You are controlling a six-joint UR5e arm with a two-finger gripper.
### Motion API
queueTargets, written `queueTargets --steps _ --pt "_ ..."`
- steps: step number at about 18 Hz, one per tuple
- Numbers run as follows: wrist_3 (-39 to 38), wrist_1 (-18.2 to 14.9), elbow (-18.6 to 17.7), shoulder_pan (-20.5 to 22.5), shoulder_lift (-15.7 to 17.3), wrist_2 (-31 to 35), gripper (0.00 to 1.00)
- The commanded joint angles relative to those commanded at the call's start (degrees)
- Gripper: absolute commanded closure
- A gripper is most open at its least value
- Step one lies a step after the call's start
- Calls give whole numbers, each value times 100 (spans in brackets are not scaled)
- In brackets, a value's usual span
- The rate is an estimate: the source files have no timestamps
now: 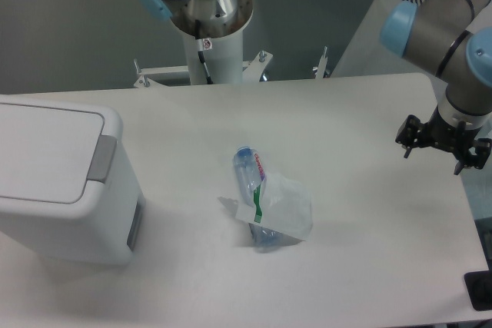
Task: Open the trash can
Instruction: 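Move the gripper from its start pose toward the white trash can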
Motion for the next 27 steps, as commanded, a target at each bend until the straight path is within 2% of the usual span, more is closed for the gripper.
queueTargets --steps 3,7,11,15,20,23,27 --pt "-17 9 0 -35 0 9 0" --pt "-70 18 -26 -79 158 -105 0" --pt "-421 70 -421 44 289 -492 0" --pt "-929 220 -501 0 527 -562 0" --pt "-1195 220 -501 -211 659 -694 0" --pt "-1704 176 -466 -412 914 -844 0" --pt "-2318 88 -370 -904 1063 -940 0"
